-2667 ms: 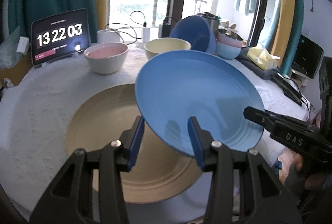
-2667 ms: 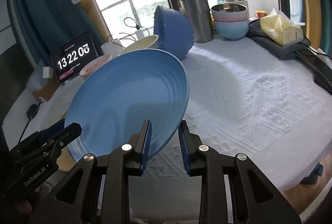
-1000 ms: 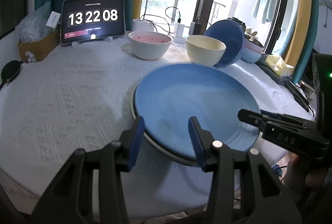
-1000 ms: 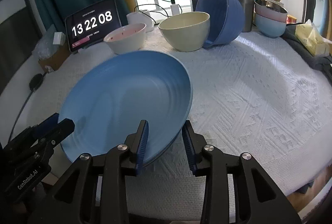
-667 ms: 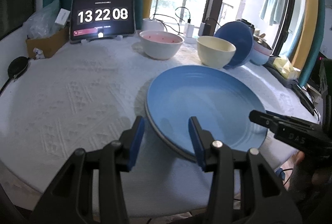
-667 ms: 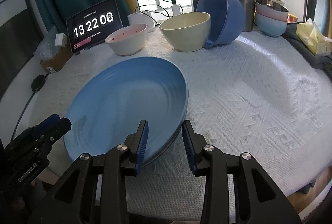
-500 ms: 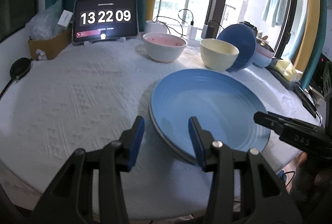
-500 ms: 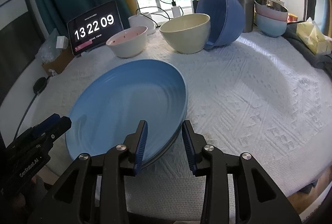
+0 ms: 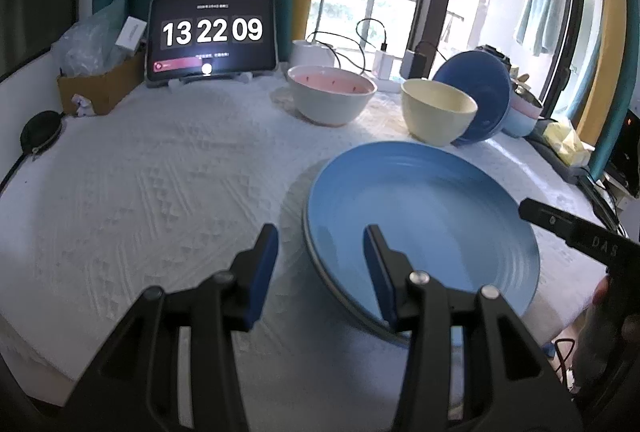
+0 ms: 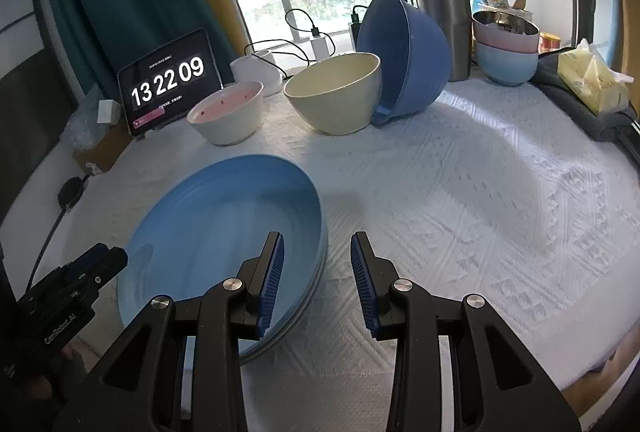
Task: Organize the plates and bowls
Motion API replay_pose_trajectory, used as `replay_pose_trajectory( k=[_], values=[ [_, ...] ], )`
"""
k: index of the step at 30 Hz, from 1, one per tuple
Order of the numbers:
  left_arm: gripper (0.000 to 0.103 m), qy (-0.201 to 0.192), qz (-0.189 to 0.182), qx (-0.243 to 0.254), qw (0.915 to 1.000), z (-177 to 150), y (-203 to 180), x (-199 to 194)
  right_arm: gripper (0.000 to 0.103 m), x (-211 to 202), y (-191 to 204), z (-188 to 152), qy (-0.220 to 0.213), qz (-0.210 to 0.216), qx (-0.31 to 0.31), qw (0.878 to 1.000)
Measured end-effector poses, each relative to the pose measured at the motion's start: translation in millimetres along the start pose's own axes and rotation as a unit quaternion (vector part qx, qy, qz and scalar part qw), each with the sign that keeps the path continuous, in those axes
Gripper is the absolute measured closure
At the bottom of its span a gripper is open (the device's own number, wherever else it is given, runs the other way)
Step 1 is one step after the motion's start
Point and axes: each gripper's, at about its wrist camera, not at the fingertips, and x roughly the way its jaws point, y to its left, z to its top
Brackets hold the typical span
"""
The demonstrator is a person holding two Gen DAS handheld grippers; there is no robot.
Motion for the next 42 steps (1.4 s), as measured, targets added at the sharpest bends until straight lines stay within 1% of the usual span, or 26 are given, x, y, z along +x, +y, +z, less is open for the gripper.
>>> replay_pose_trajectory(
  k=[7,11,15,17,20,25,28,31,36,40,42],
  values=[
    [0.056,0.015,-0.001,-0.005,0.9999,1,1,14,0.066,13,-2,1,0.007,-0.001,0.003,1.0],
    [0.056,0.026,-0.005,-0.003,0.9997,2,0,20,0.066,22,-2,1,0.009,0.006,0.002,1.0],
    [0.056,0.034,-0.006,-0.003,0.9994,0,-1,25,0.066,36,-8,-2,0.026,0.007,0.015,1.0],
    [0.056,0.038,-0.004,-0.005,0.9993,0,-1,27,0.066,37,-8,-4,0.022,0.015,0.018,1.0],
    [0.055,0.043,-0.002,-0.008,0.999,0,0,30,0.066,39,-4,-5,0.019,0.011,0.005,1.0],
    [0.055,0.04,-0.004,-0.009,0.9991,2,-1,31,0.066,43,-3,-7,0.035,0.025,0.008,0.999],
    [0.055,0.04,-0.006,-0.009,0.9991,2,-1,32,0.066,44,-9,-6,0.045,0.037,0.026,0.998],
    [0.055,0.043,-0.014,-0.014,0.9989,3,0,35,0.066,44,-12,-5,0.046,0.035,0.037,0.998],
    [0.054,0.045,-0.03,-0.019,0.9983,5,0,41,0.065,45,-10,-5,0.049,0.037,0.035,0.997],
    [0.054,0.041,-0.031,-0.009,0.9986,6,-4,44,0.06,47,-5,-7,0.053,0.045,0.03,0.997],
    [0.054,0.042,-0.03,-0.01,0.9986,6,-4,44,0.059,47,-3,-7,0.053,0.05,0.028,0.997]
  ],
)
